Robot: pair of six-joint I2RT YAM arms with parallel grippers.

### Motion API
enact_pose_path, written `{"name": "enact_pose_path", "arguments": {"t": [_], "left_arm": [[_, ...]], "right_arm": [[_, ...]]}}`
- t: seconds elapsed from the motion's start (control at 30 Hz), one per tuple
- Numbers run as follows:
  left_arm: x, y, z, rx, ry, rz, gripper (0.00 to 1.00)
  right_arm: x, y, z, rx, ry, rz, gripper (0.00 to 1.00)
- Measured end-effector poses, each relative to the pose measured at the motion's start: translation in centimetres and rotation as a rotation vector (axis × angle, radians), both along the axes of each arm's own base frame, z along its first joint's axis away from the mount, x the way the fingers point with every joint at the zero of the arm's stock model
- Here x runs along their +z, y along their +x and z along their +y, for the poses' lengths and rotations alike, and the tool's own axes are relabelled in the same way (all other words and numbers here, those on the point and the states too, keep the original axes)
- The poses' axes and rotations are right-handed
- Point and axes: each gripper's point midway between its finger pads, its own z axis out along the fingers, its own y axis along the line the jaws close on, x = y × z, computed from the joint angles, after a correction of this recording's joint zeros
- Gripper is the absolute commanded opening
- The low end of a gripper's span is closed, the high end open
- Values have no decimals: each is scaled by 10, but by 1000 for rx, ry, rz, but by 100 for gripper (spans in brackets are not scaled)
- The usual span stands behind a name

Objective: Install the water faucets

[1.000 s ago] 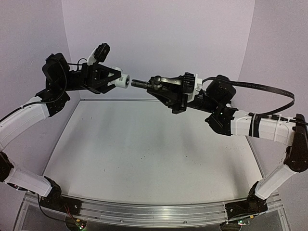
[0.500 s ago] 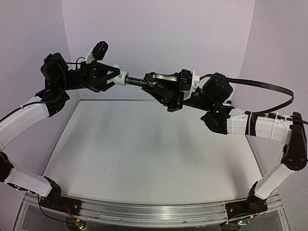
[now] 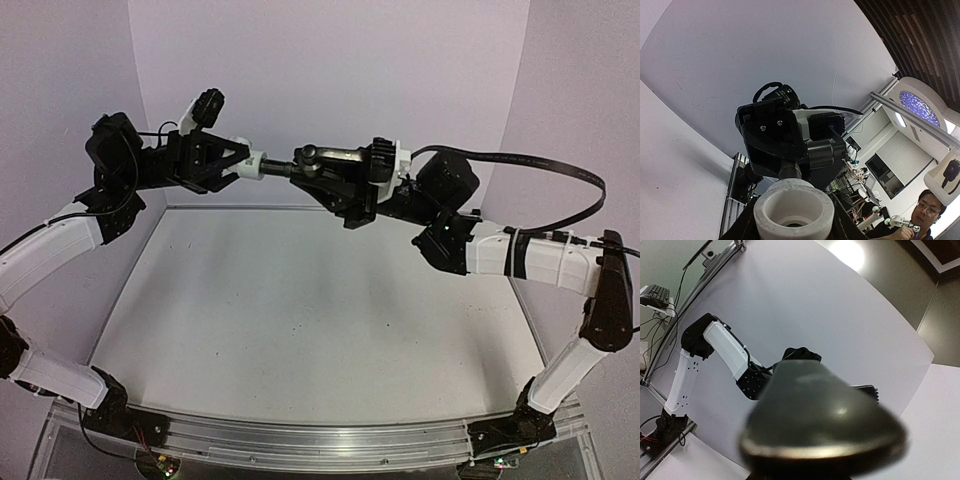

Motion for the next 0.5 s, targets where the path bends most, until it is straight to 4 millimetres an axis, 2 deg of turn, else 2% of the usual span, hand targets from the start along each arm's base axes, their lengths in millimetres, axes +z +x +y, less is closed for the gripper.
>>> {"name": "enact_pose_path", "arguments": {"t": [0.5], "left_arm": [[2, 0, 2, 6, -4, -7, 0]], "right_arm": [[0, 3, 3, 39, 29, 63, 0]]}}
